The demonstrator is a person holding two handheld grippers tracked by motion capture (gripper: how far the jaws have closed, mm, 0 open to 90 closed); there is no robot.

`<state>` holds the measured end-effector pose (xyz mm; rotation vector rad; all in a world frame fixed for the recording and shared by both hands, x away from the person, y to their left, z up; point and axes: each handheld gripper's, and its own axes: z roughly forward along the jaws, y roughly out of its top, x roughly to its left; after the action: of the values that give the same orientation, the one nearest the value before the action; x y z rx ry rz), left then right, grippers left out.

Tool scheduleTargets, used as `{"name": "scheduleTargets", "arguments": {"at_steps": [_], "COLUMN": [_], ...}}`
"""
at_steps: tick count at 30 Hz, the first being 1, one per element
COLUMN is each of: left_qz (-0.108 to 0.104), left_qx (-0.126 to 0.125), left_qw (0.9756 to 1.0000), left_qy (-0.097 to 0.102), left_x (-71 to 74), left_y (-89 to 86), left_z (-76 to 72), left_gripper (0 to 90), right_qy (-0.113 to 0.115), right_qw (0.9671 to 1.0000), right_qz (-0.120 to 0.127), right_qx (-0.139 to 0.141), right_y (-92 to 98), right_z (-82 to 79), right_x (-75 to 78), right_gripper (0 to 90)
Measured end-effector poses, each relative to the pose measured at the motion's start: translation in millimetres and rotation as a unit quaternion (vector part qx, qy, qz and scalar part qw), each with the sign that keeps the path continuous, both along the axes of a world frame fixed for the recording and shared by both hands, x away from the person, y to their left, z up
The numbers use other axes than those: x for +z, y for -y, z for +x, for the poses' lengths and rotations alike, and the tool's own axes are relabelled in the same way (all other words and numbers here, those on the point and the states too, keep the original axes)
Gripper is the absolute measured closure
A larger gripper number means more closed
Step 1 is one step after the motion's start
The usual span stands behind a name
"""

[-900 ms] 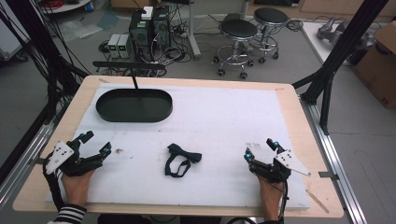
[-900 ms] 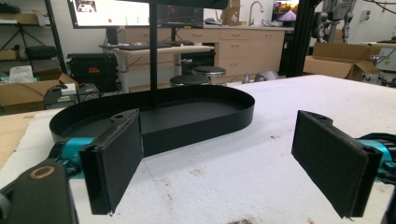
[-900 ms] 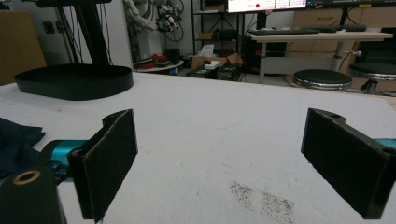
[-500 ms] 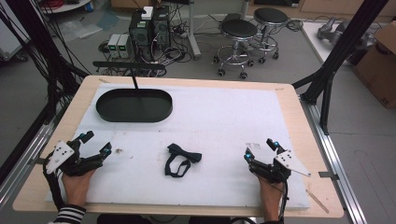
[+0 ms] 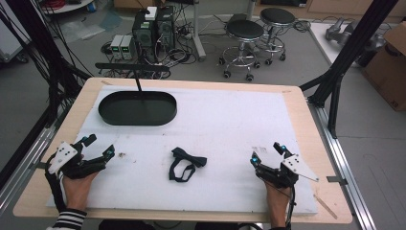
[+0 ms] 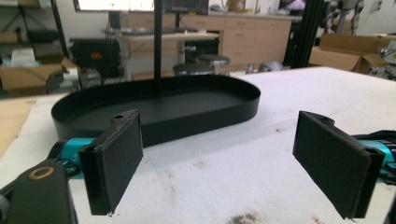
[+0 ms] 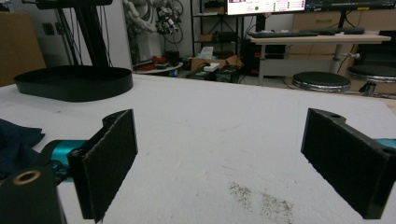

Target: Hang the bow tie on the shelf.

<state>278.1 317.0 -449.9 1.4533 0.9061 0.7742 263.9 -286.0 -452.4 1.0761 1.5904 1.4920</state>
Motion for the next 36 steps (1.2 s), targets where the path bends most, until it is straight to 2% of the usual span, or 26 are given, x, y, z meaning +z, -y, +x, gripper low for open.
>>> {"name": "scheduleTargets", "arguments": {"at_steps": [4, 8, 11, 17, 19, 21, 25, 28, 30, 33, 36], "left_qz": [0.002, 0.007, 0.013, 0.024, 0.033, 0.047, 0.063, 0.074, 0.078, 0.087, 0.094], "left_qx": [-0.006, -0.015, -0.024, -0.056, -0.065, -0.070, -0.093, -0.114, -0.136, -0.152, -0.153], "left_qw": [0.9999, 0.9998, 0.9993, 0.9969, 0.9953, 0.9930, 0.9877, 0.9829, 0.9783, 0.9735, 0.9710], "left_qy": [-0.008, -0.014, -0.026, -0.050, -0.064, -0.083, -0.109, -0.124, -0.136, -0.147, -0.158], "left_x": [7.4, 20.2, 30.3, 49.3, 54.9, 59.2, 65.1, 67.2, 67.6, 67.7, 67.6], "left_y": [-0.3, 3.7, 8.2, 20.3, 25.9, 31.6, 45.6, 56.7, 66.6, 78.8, 88.1], "left_z": [-2.5, -5.3, -7.1, -9.2, -9.3, -9.1, -8.5, -7.6, -6.7, -5.6, -4.1], "left_gripper": [15.4, 15.3, 15.3, 15.3, 15.3, 15.3, 15.4, 15.4, 15.4, 15.4, 15.4], "right_qy": [-0.002, -0.001, -0.001, -0.002, -0.002, -0.001, -0.002, 0.000, -0.001, 0.000, 0.001], "right_qw": [1.0000, 1.0000, 1.0000, 1.0000, 1.0000, 1.0000, 1.0000, 1.0000, 1.0000, 1.0000, 1.0000], "right_qz": [0.001, 0.000, 0.000, 0.000, 0.001, 0.000, 0.001, 0.000, 0.001, 0.000, 0.000], "right_qx": [0.000, 0.000, 0.000, 0.000, -0.001, -0.001, -0.001, -0.001, -0.001, 0.000, 0.000], "right_y": [-0.6, -0.4, -0.2, -0.4, -0.5, -0.2, -0.6, 0.0, 0.0, 0.1, -0.1], "right_z": [-0.6, -0.3, -0.2, -0.5, -0.4, -0.2, -0.4, 0.0, 0.0, 0.1, 0.0], "right_x": [0.1, 0.2, 0.1, 0.1, 0.0, 0.1, 0.0, 0.1, 0.1, 0.1, 0.1], "right_gripper": [9.7, 9.8, 9.8, 9.7, 9.8, 9.7, 9.8, 9.7, 9.7, 9.7, 9.8]}}
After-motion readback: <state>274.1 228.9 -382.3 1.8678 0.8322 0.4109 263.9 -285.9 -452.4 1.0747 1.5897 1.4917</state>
